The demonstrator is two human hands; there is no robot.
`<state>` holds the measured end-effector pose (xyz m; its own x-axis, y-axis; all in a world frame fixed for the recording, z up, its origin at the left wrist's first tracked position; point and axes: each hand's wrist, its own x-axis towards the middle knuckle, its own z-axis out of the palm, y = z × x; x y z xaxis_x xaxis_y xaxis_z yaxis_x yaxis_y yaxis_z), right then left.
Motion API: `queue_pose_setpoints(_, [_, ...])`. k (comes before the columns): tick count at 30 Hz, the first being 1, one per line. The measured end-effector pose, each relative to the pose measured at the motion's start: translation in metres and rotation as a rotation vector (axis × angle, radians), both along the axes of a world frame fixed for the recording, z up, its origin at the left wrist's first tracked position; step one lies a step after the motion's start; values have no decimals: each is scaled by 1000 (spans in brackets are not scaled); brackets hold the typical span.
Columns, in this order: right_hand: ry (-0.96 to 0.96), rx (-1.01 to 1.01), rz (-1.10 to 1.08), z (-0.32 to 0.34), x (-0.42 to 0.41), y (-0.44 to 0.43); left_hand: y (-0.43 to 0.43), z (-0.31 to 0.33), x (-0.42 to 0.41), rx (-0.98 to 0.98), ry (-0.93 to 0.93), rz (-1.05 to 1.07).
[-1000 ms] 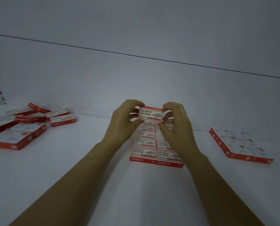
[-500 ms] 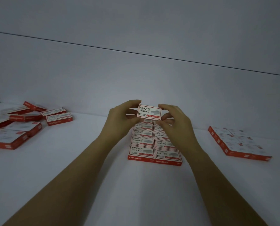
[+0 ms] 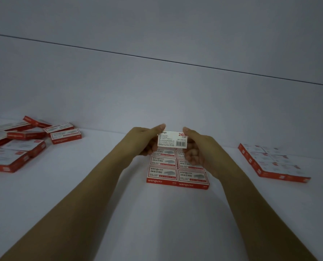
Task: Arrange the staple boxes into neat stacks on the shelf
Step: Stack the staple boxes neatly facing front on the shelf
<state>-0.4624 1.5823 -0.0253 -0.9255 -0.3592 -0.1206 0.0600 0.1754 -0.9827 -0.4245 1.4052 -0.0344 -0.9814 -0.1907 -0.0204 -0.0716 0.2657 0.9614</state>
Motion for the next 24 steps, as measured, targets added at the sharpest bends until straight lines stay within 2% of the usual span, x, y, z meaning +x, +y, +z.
queue_pose_setpoints(7, [-25,14,41,-1,0,2,-2,0,-1,28,-58,-12])
queue_pose_setpoints(12, [-37,-22,79,2,-1,5,-4,2,2,55,-16,-59])
queue_pose_setpoints(14, [42,-2,94,1,-3,9,-9,4,3,79,42,-84])
queue_pose_setpoints(18, [343,286,59,-2,4,7,-13,2,6,-18,126,-55])
queue_pose_setpoints(24, [590,554,-54,-12,0,-5,-6,-3,0,-162,103,-46])
